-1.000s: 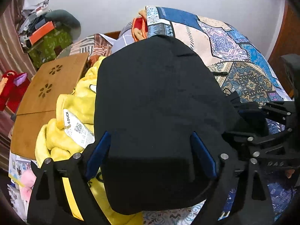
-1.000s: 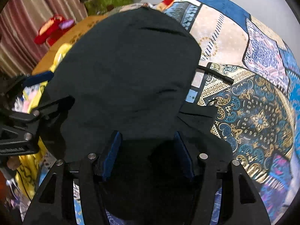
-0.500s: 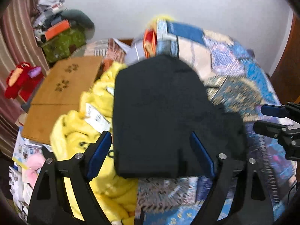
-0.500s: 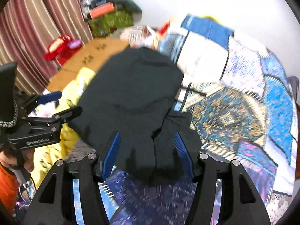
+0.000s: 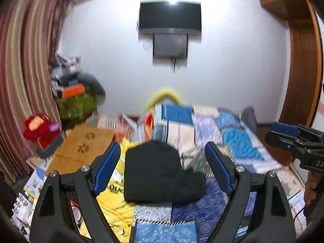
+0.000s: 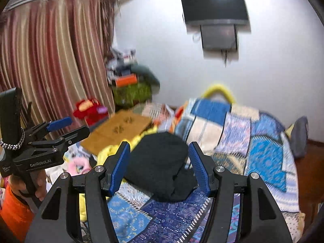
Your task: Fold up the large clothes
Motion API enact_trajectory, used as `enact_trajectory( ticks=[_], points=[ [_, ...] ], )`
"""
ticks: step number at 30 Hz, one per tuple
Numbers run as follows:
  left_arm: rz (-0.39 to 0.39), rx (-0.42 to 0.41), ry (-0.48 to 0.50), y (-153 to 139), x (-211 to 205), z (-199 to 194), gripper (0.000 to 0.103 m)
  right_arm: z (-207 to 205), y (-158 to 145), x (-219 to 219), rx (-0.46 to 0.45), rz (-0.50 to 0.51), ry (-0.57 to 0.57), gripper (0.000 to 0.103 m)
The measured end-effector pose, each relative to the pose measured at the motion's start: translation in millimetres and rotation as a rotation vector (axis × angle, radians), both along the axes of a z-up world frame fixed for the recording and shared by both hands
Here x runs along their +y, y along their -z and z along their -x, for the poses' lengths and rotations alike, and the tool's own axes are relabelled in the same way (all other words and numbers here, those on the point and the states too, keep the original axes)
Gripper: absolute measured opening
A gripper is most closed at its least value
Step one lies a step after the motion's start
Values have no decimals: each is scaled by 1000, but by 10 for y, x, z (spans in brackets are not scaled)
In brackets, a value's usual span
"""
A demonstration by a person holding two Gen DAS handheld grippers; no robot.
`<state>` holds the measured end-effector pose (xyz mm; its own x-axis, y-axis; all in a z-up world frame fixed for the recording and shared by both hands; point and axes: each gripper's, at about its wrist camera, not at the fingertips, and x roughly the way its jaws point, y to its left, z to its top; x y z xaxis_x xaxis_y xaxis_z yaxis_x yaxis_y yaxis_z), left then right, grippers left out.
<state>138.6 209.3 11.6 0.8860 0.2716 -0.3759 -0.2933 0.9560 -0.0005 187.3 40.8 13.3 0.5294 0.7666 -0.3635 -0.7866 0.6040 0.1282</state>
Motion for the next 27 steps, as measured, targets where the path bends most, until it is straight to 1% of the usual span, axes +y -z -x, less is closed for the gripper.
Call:
enact_trajectory(
  ticks=[2, 5, 7, 12, 14, 15, 16, 19, 21, 25, 27],
  points=[
    [-17, -75, -6, -163, -142, 259, 85, 135, -83, -111, -31, -45, 3, 56],
    [-49, -158, -14, -320, -341, 587, 85, 389, -188, -247, -87, -105, 18, 56],
    [-58, -196, -11, -381, -445, 769, 86, 529, -226, -302, -114, -139, 20, 56],
    [-89, -246, -36, -409, -634, 1065, 86, 772, -231, -310, -156, -174, 32, 56],
    [-96, -257, -43, -395, -690, 1144, 86, 792, -199, -274, -164, -175, 40, 57],
    [-95, -256, -46, -381, -696, 1147, 87, 800, -186, -249, -167, -171, 43, 60],
    [-96, -255, -54, -372, -707, 1162, 92, 815, -171, -248, -170, -167, 49, 61],
    [-96, -259, -82, -328, -713, 1194, 100, 855, -158, -243, -184, -155, 81, 72],
    [-88, -252, -93, -299, -706, 1219, 102, 850, -150, -237, -178, -151, 92, 82],
    [-75, -233, -103, -234, -667, 1223, 102, 777, -131, -200, -172, -149, 134, 91],
    [-77, -227, -111, -210, -666, 1225, 103, 792, -106, -221, -168, -147, 154, 98]
  ],
)
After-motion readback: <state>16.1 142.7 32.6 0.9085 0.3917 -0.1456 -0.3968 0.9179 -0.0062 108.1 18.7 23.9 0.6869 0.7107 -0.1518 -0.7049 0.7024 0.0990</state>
